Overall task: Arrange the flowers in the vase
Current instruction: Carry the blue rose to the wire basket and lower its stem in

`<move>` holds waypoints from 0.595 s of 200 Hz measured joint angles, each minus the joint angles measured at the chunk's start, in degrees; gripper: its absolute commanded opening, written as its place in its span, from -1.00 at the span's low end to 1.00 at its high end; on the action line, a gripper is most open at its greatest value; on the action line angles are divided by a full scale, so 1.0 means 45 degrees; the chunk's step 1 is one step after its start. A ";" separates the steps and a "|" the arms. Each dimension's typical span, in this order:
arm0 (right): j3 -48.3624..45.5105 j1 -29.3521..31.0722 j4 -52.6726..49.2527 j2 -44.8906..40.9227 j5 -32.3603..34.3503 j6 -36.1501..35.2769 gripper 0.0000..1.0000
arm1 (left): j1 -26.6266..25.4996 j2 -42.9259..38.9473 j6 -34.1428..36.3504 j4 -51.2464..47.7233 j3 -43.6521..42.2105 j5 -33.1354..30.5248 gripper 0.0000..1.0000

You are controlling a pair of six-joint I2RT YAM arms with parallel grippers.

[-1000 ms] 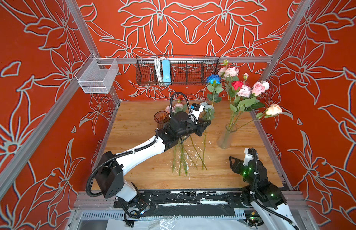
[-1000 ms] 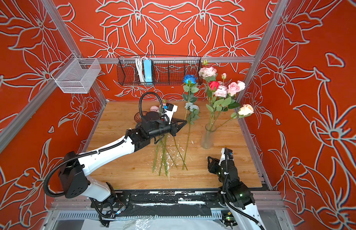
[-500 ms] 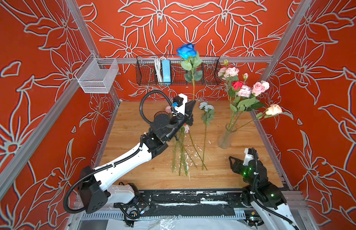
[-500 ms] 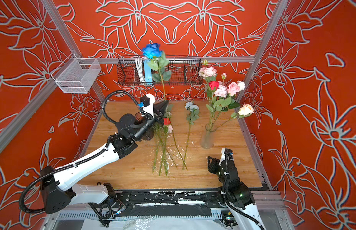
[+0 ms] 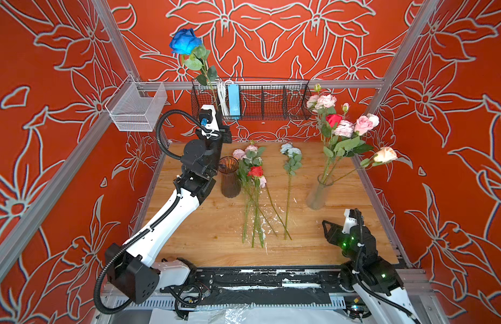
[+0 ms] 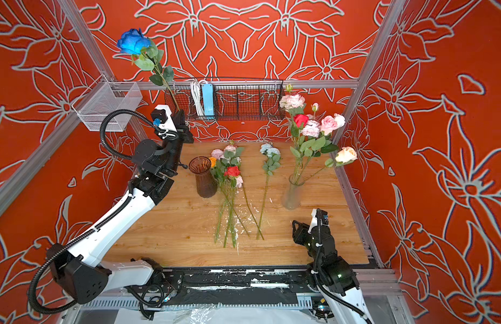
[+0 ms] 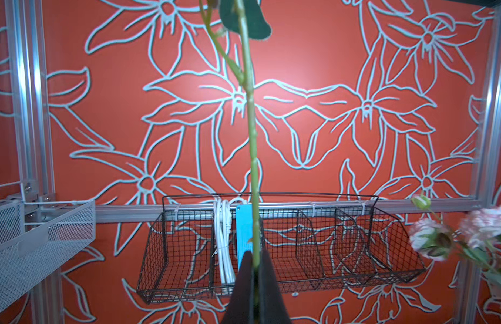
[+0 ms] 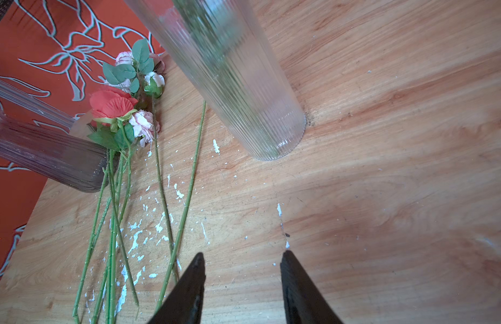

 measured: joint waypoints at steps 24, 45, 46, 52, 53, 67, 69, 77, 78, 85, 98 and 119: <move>0.0000 0.0000 0.0005 0.0000 0.0000 -0.0005 -0.08 | 0.0437 0.0476 -0.0282 -0.0233 -0.0034 0.0049 -1.00; 0.0000 0.0000 0.0000 -0.0005 0.0000 -0.0010 -0.08 | 0.0500 0.0568 -0.0631 -0.0325 -0.0636 0.0287 -1.00; 0.0000 0.0000 0.0000 -0.0005 0.0000 -0.0010 -0.08 | 0.0500 0.0568 -0.0665 -0.0345 -0.0704 0.0296 -1.00; 0.0000 0.0000 0.0000 -0.0010 0.0000 -0.0015 -0.08 | 0.0495 0.0568 -0.0743 -0.0335 -0.0952 0.0374 -1.00; 0.0000 0.0000 0.0000 -0.0010 0.0000 -0.0015 -0.08 | 0.0495 0.0568 -0.0758 -0.0335 -0.0986 0.0379 -1.00; 0.0000 0.0000 0.0000 -0.0010 0.0000 -0.0019 -0.08 | 0.0491 0.0568 -0.1010 -0.0321 -0.1734 0.0534 -1.00; 0.0000 0.0000 0.0000 -0.0010 0.0000 -0.0024 -0.07 | 0.0491 0.0568 -0.1035 -0.0306 -0.1865 0.0549 -1.00; 0.0000 0.0000 0.0000 -0.0010 0.0000 -0.0029 -0.07 | 0.0491 0.0568 -0.1166 -0.0311 -0.2351 0.0563 -1.00; 0.0000 0.0000 0.0000 -0.0010 0.0000 -0.0029 -0.07 | 0.0491 0.0568 -0.1180 -0.0321 -0.2395 0.0563 -1.00; 0.0000 0.0000 0.0000 -0.0010 0.0000 -0.0029 -0.05 | 0.0491 0.0573 -0.1302 -0.0345 -0.2764 0.0554 -0.92; 0.0000 0.0000 0.0000 -0.0010 -0.0005 -0.0029 -0.05 | 0.0491 0.0597 -0.1477 -0.0447 -0.3332 0.0573 -0.74; 0.0000 0.0000 0.0000 -0.0010 -0.0005 -0.0034 -0.04 | 0.0495 0.0617 -0.1792 -0.1030 -0.3541 0.0767 -0.38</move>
